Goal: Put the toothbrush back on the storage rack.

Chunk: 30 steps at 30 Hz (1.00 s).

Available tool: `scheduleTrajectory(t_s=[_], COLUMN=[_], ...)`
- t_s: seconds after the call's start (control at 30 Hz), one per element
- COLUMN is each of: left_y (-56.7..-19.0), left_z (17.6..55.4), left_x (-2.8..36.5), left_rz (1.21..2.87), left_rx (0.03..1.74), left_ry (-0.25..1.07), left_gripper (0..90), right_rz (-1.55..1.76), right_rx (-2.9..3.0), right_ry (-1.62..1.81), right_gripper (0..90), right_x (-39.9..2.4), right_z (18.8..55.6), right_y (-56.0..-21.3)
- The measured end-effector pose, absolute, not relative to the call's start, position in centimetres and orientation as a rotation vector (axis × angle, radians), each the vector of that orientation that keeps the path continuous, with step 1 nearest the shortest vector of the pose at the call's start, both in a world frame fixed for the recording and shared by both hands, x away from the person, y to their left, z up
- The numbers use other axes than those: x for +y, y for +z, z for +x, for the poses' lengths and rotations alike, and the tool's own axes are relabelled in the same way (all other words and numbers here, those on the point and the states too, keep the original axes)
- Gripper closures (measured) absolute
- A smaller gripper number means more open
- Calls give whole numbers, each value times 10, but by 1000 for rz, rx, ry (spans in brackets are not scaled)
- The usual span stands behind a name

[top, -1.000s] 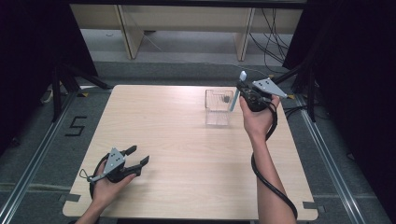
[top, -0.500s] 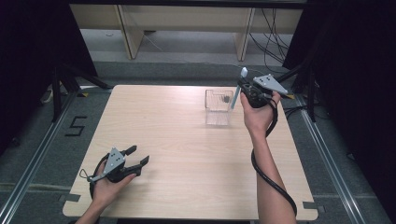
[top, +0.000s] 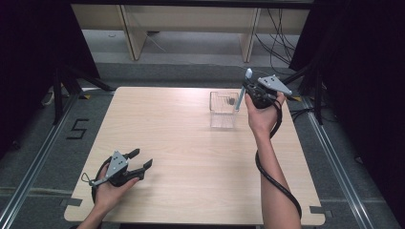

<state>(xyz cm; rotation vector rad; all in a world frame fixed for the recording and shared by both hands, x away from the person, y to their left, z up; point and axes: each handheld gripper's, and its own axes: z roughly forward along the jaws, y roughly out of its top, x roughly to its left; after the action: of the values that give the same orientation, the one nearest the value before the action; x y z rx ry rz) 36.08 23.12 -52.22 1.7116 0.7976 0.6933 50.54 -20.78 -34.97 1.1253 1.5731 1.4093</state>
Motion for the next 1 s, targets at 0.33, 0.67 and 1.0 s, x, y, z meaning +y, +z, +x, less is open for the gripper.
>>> scheduleTrajectory(t_s=[0.33, 0.67, 1.0], left_y=[-522, -523, -523], left_z=[361, 362, 362], left_x=[231, 231, 231], left_rz=[1708, 1694, 1694], left_rx=[800, 788, 788], left_ry=[691, 688, 687], left_gripper=[323, 323, 322], right_rz=[1120, 1141, 1144], right_rx=[1574, 1579, 1580], right_ry=[1402, 1404, 1389], right_gripper=[847, 847, 847], right_x=[-206, -203, -203], right_z=[511, 515, 519], right_y=[-351, -354, -359])
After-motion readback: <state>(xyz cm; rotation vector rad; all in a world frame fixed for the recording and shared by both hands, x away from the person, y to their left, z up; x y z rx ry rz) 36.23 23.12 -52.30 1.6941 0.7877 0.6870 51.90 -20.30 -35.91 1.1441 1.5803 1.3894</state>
